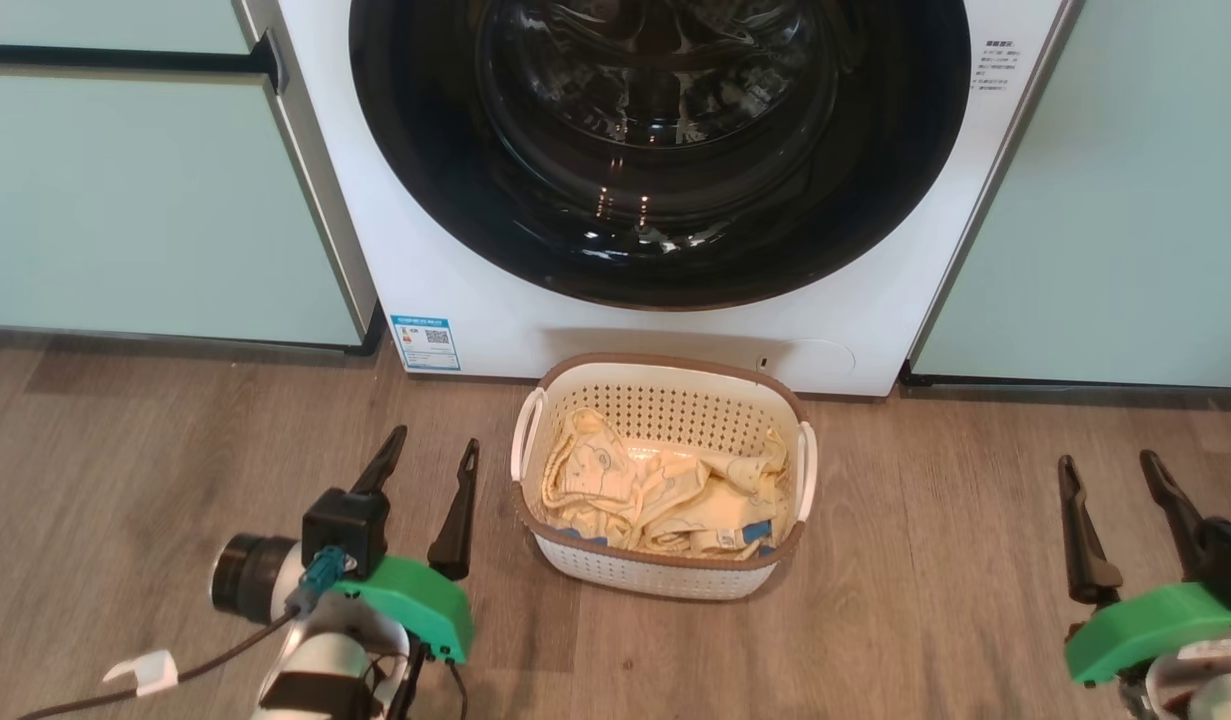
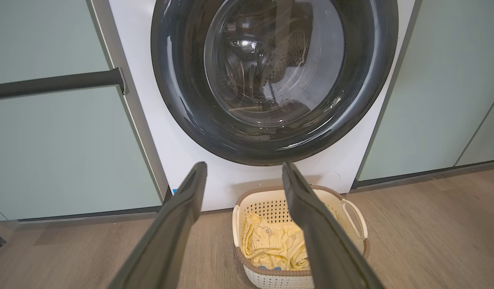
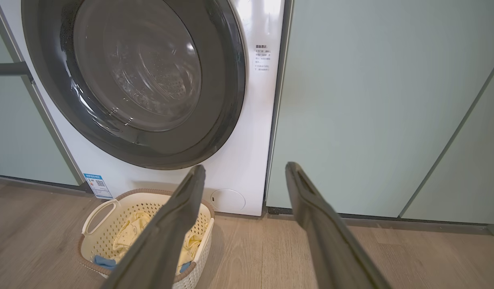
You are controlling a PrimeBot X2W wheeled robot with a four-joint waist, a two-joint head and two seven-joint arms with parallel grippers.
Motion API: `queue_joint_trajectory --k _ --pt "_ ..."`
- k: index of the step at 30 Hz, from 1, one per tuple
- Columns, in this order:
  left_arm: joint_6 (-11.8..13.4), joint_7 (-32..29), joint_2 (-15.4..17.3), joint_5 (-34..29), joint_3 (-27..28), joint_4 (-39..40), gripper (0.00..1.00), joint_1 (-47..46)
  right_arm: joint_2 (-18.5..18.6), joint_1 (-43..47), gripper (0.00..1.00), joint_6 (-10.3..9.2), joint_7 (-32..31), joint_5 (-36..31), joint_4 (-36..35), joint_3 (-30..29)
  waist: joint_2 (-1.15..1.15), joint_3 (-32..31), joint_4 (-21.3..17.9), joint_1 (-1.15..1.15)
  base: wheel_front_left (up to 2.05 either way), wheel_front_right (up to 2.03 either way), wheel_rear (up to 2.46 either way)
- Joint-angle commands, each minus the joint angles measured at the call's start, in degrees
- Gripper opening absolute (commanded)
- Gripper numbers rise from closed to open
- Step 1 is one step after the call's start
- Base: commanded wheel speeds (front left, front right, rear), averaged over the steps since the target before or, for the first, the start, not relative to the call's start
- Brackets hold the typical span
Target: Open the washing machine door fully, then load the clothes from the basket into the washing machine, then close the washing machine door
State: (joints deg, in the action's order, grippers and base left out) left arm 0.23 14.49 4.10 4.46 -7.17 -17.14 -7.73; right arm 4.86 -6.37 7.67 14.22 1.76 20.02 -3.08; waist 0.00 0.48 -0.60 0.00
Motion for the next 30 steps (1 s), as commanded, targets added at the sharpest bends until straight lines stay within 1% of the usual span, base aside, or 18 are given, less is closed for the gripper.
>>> queue_joint_trajectory --k 1,22,30 --pt "0.4 0.5 0.7 -0.2 2.4 1.6 1.0 -3.0 0.4 -2.2 1.0 -0.19 0.8 0.1 -2.0 0.9 0.0 0.0 0.0 0.0 0.0 0.0 0.0" --pt "-0.2 0.5 0.3 0.0 3.4 1.3 1.0 -3.3 -0.2 -1.9 1.0 -0.19 0.8 1.4 -2.8 -0.4 0.0 0.2 0.2 0.0 0.0 0.02 -0.02" --pt "-0.2 0.5 0.2 -0.5 3.6 2.1 1.0 -3.4 -0.4 -2.0 1.0 -0.19 0.8 1.9 -3.3 -0.9 0.0 0.3 0.2 0.0 0.49 0.49 -0.98"
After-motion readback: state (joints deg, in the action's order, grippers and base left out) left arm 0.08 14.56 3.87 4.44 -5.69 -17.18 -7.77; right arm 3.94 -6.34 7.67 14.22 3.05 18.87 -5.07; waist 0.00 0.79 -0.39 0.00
